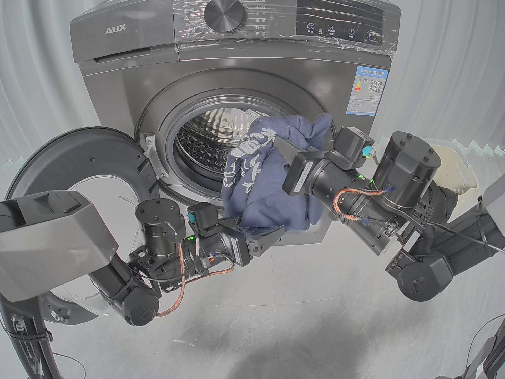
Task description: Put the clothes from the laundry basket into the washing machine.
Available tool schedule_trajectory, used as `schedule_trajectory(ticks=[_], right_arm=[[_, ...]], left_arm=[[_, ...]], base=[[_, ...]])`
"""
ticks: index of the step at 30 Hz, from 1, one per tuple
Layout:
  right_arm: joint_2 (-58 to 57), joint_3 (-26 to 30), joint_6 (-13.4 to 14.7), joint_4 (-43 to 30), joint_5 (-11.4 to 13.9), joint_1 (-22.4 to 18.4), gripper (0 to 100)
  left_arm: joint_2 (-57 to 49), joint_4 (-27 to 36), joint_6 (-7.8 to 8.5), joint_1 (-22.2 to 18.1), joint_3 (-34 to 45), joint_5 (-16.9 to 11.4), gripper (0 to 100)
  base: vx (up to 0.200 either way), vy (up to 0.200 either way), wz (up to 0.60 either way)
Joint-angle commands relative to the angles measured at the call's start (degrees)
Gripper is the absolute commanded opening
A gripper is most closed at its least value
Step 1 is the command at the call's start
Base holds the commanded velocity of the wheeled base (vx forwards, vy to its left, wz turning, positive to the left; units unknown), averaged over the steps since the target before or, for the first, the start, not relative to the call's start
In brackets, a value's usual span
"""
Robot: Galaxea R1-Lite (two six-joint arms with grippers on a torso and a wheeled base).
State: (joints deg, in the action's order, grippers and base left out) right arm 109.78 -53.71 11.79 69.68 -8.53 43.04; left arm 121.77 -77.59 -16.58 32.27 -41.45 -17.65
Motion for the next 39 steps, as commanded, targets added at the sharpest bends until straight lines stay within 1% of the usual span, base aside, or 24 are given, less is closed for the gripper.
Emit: schedule_trajectory(ticks=[1,5,9,12,14,17,21,23,24,29,33,37,39], right_arm=[[0.0,0.0,0.1,0.1,0.0,0.0,0],[0.0,0.1,0.0,0.0,0.0,0.0,0],[0.0,0.2,0.0,0.1,0.0,0.0,0],[0.0,0.2,0.0,0.1,0.0,0.0,0],[0.0,0.3,0.0,0.1,0.0,0.1,0],[0.0,0.3,0.0,0.2,0.0,0.0,0],[0.1,0.4,-0.2,0.7,-0.1,0.0,0],[0.3,0.4,-0.2,0.8,0.0,0.0,0],[0.3,0.4,-0.2,0.8,0.0,0.0,0],[0.5,0.4,-0.2,0.8,0.0,0.0,0],[0.5,0.4,-0.2,0.8,0.0,-0.2,0],[0.9,1.2,-0.1,0.8,0.1,-0.3,0],[1.2,1.6,-0.1,0.8,0.1,-0.3,0]], left_arm=[[0.8,-0.3,-0.03,0.9,-0.5,0.1,100],[2.9,-1.6,-0.12,1.7,-1.9,0.9,100],[4.8,-2.9,0.23,1.8,-2.5,1.2,100],[7.1,-3.7,0.41,1.8,-4.8,3.9,100],[7.8,-4.1,0.41,1.7,-6.2,4.8,100],[8.2,-4.4,0.41,1.7,-7.5,5.0,100],[8.2,-4.5,0.41,1.7,-8.0,6.2,100],[8.2,-4.5,0.41,1.7,-7.9,6.2,100],[8.2,-4.5,0.41,1.7,-7.9,6.2,0],[7.2,-5.2,0.5,1.9,-7.2,6.5,0],[4.3,-5.6,0.58,2.5,-5.3,6.5,0],[-1.7,-5.8,0.93,4.6,0.1,6.6,0],[-4.6,-5.8,1.73,5.8,3.1,6.6,0]], base=[[0.0,0.0,0.0],[0.0,0.0,0.0],[0.0,0.0,0.0],[0.0,0.0,0.0],[0.0,0.0,0.0],[0.0,0.0,0.0],[0.0,0.0,0.0],[0.0,0.0,0.0],[0.0,0.0,0.0],[0.0,0.0,0.0],[0.0,0.0,0.0],[0.0,0.0,0.0],[0.0,0.0,0.0]])
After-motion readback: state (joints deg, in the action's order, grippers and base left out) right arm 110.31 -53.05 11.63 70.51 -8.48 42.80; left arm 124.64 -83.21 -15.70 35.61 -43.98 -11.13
